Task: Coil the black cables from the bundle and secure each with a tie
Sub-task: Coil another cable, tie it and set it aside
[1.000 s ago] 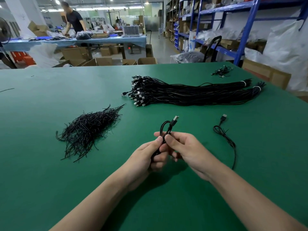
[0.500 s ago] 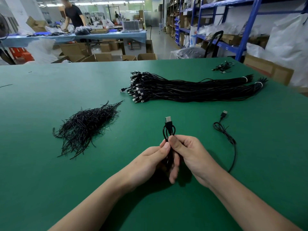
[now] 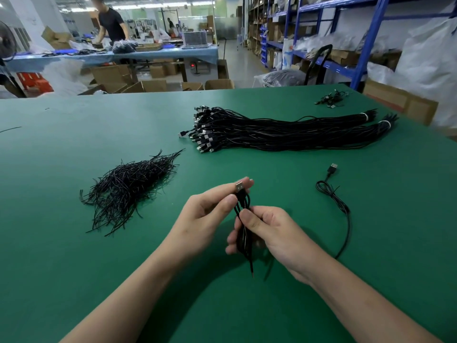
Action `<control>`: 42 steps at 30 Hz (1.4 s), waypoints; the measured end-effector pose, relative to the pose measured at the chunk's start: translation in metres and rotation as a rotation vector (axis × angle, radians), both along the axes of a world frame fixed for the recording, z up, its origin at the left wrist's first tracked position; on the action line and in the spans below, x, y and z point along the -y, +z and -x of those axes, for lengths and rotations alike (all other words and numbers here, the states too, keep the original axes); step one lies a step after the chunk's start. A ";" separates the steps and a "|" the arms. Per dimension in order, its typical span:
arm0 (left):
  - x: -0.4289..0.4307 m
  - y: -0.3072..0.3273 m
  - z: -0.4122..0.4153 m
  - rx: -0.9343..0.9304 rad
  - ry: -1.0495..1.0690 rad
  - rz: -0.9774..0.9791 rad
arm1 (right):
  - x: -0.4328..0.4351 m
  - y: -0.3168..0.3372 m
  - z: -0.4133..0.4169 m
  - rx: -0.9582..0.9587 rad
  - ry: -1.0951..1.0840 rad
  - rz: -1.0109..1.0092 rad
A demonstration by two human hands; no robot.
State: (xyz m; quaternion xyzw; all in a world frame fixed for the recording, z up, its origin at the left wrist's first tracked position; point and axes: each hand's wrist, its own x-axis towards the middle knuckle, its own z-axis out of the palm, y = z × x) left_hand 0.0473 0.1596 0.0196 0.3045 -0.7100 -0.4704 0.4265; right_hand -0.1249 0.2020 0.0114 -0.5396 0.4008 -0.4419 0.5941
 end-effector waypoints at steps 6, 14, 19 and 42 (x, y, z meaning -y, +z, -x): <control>0.000 -0.003 0.002 -0.151 0.024 -0.123 | 0.000 -0.001 -0.004 0.021 0.051 -0.042; 0.001 -0.008 0.007 -0.135 0.051 -0.102 | -0.001 -0.002 -0.005 0.055 0.070 -0.056; 0.002 -0.011 0.007 -0.121 0.064 -0.082 | -0.002 -0.001 -0.005 0.043 0.042 -0.070; 0.078 0.005 -0.105 1.269 0.912 0.265 | 0.013 -0.006 0.016 -0.103 -0.357 -0.001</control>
